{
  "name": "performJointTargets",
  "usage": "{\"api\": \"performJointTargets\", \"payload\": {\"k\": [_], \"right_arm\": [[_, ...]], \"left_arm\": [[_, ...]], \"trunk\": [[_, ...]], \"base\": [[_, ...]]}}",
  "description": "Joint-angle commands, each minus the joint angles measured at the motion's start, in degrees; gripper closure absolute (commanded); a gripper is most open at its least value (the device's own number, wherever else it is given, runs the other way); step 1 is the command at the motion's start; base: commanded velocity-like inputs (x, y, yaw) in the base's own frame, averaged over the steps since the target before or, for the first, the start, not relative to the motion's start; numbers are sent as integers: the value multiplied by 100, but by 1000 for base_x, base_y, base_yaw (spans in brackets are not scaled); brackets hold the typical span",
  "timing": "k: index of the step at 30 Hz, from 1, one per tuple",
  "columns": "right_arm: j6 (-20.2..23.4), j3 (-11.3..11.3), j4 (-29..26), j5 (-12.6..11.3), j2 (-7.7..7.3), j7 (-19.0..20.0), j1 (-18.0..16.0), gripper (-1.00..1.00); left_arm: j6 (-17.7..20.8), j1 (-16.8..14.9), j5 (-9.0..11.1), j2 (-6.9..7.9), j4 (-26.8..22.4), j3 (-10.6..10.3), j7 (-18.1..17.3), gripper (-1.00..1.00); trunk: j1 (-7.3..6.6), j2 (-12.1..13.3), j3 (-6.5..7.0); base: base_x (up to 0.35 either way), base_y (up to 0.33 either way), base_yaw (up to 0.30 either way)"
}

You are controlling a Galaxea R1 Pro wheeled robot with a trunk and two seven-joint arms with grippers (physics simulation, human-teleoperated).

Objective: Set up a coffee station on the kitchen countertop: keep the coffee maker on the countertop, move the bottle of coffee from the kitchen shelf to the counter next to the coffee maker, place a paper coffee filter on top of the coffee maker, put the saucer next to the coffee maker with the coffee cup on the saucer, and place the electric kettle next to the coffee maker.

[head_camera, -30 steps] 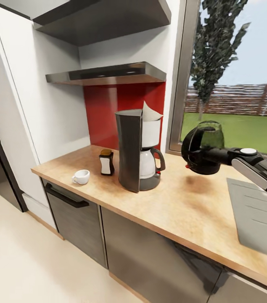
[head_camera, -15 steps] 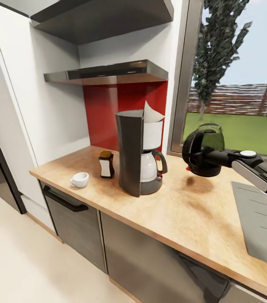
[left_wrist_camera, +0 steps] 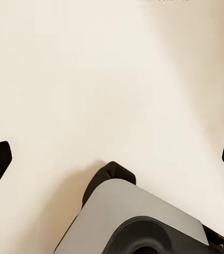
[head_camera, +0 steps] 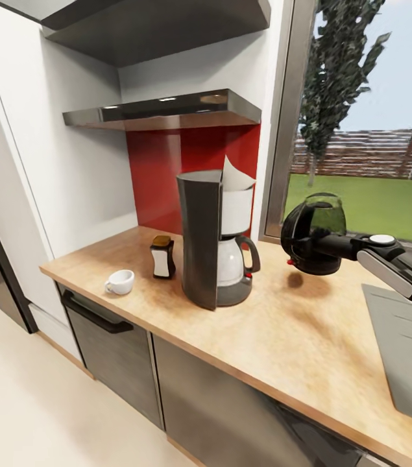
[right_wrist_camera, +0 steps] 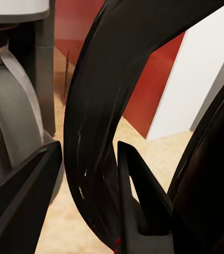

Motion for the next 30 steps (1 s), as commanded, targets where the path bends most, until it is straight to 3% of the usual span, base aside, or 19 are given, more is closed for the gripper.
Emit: {"api": "performJointTargets", "payload": {"k": [1, 30], "right_arm": [[23, 15, -5, -68, -5, -10, -12, 100], [23, 15, 109, -77, 1, 8, 32, 100]], "left_arm": [[-12, -5, -19, 1, 9, 45, -31, -100], [-12, -3, -19, 10, 9, 45, -31, -100]], "trunk": [[0, -4, -6], [0, -4, -6]], "base": [[30, 0, 0], [35, 39, 0]]}}
